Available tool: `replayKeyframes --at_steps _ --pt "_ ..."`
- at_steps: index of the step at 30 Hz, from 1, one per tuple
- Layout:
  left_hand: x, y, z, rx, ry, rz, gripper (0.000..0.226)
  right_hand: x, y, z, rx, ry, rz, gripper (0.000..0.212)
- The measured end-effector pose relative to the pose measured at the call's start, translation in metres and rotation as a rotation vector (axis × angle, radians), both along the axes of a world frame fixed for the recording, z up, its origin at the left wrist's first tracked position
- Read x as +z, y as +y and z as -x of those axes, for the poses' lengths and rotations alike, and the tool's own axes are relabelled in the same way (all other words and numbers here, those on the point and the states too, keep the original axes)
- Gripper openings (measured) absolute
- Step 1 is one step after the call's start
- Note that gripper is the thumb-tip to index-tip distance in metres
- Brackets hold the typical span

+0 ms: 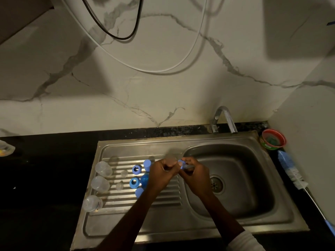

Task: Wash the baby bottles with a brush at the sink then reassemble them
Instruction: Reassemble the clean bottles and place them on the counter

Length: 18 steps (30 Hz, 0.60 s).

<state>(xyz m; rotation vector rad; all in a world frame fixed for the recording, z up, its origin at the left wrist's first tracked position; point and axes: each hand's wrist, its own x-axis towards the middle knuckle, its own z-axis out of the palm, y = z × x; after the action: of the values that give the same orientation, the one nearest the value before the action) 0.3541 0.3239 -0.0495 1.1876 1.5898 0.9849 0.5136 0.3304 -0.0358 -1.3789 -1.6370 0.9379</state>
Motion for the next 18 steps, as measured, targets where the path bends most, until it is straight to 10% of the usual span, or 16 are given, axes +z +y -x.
replayKeyframes --at_steps 10,18 --pt "0.0151 0.0009 -0.0046 0.069 -0.126 0.029 0.019 -0.0071 -0.0007 -0.0042 0.021 0.030 -0.006 0.039" --pt "0.0098 -0.0015 -0.0048 0.023 -0.103 0.045 0.024 -0.0071 -0.0001 -0.0066 -0.121 -0.161 -0.222 0.005"
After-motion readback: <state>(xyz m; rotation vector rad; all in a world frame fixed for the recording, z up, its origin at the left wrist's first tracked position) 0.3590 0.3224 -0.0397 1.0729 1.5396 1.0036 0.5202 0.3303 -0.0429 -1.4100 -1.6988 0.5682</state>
